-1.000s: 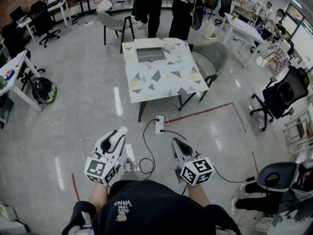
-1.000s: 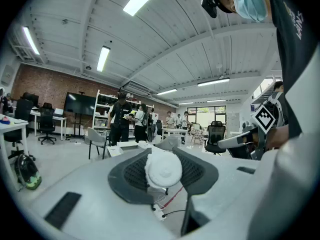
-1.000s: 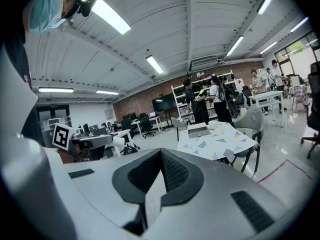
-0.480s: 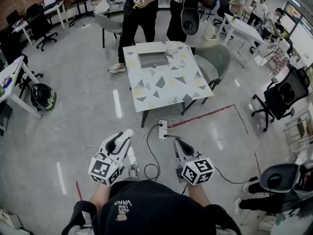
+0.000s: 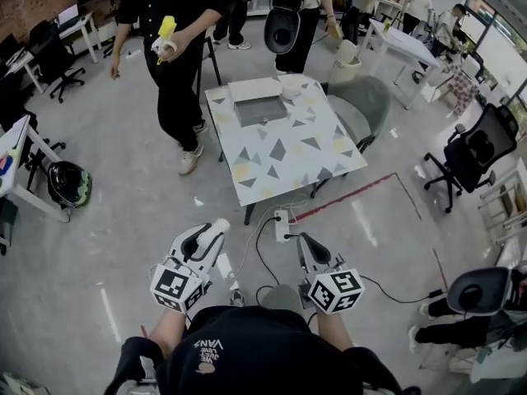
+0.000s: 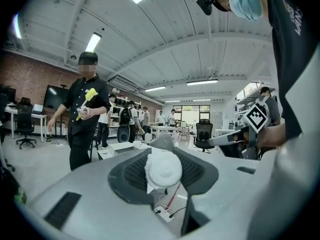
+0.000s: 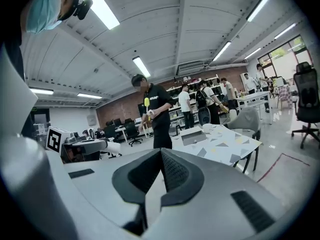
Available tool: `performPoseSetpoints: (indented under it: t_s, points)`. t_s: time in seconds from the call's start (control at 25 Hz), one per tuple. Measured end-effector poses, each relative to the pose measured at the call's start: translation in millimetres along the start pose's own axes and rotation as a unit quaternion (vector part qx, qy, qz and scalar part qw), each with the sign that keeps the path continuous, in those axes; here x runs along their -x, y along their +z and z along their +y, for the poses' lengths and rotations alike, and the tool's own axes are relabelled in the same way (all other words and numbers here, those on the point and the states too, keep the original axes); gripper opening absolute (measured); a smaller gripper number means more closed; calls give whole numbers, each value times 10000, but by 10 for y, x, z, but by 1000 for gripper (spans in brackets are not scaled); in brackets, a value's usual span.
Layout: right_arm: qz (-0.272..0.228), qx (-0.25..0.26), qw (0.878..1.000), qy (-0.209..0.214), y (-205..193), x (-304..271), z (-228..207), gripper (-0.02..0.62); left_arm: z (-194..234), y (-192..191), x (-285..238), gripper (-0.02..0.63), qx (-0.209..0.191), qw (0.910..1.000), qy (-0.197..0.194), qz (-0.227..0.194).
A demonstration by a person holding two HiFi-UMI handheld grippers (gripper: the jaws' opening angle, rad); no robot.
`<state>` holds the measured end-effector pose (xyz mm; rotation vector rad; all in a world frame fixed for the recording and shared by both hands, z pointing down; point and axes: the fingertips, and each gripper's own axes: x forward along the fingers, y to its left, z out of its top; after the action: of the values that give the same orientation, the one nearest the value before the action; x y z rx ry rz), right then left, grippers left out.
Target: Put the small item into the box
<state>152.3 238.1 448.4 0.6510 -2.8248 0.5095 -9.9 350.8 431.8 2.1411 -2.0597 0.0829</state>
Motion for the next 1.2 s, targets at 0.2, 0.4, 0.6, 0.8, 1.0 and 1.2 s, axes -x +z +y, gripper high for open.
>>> performPoseSetpoints:
  t_s: [0.2, 0.4, 0.6, 0.8, 1.0, 1.2]
  points:
    - [127, -44, 9993, -351, -8, -98, -219, 0, 226, -52, -280, 137, 213, 9997, -88, 14]
    - [215, -62, 9990, -384, 57, -379, -495, 0, 363, -70, -637, 137, 268, 9996, -102, 51]
    - [177, 82, 9996, -193, 312, -703, -835, -1, 447, 34, -1085, 137, 193, 9998, 19, 39]
    - [283, 34, 9996, 77, 495, -1036, -1311, 0, 549, 176, -1668, 137, 174, 9994, 291, -1]
    - [413, 207, 9979, 444, 769, -1260, -1731, 0, 512, 408, -2217, 137, 122, 9983, 559, -88]
    - [576, 338, 9942, 843, 865, -1403, -2036, 0, 468, 461, -2607, 135, 175, 9962, 847, -70]
